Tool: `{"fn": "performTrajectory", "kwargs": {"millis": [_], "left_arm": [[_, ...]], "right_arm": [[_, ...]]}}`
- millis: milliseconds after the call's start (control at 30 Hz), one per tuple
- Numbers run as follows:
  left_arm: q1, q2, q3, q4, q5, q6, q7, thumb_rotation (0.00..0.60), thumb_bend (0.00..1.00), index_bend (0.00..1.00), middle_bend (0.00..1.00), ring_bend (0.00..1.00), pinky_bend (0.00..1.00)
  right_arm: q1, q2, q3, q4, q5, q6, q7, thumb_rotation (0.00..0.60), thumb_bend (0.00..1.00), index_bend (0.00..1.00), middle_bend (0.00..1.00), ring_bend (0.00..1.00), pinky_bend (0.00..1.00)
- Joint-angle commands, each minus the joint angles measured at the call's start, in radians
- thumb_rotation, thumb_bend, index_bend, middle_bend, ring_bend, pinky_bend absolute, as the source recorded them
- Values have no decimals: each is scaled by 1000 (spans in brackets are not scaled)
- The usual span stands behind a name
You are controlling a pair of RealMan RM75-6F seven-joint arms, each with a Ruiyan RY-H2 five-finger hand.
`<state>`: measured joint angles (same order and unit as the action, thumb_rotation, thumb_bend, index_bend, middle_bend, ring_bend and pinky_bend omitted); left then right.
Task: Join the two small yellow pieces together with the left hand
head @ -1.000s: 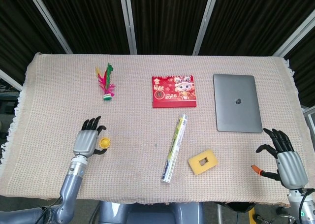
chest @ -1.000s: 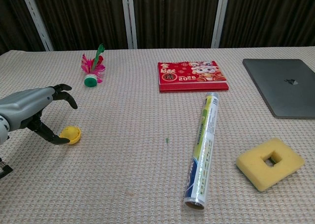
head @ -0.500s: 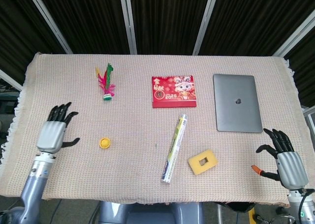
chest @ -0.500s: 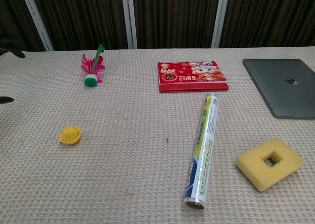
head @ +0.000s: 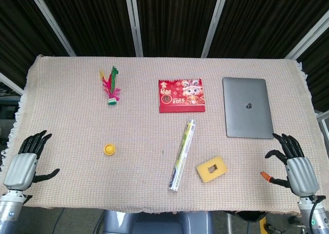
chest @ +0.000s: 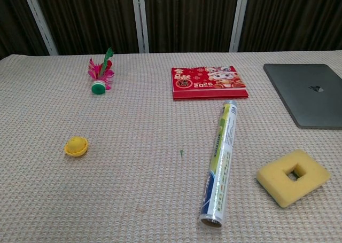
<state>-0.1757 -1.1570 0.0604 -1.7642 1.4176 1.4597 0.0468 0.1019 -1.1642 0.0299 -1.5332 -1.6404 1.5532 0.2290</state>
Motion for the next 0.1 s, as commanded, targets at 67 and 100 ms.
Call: {"fn": "performTrajectory", "kwargs": {"millis": [67,100], "left_arm": [[5,4,-7,1,10,-9,7,600,131,72,0,0,0],[5,4,-8,1,13,-11,9,600,130,72,0,0,0]], "right_arm": [[0,2,-1,-1,2,-2,3,600,0,460,74,0,0],[0,2,-1,-1,2,-1,3,600,0,460,74,0,0]]}}
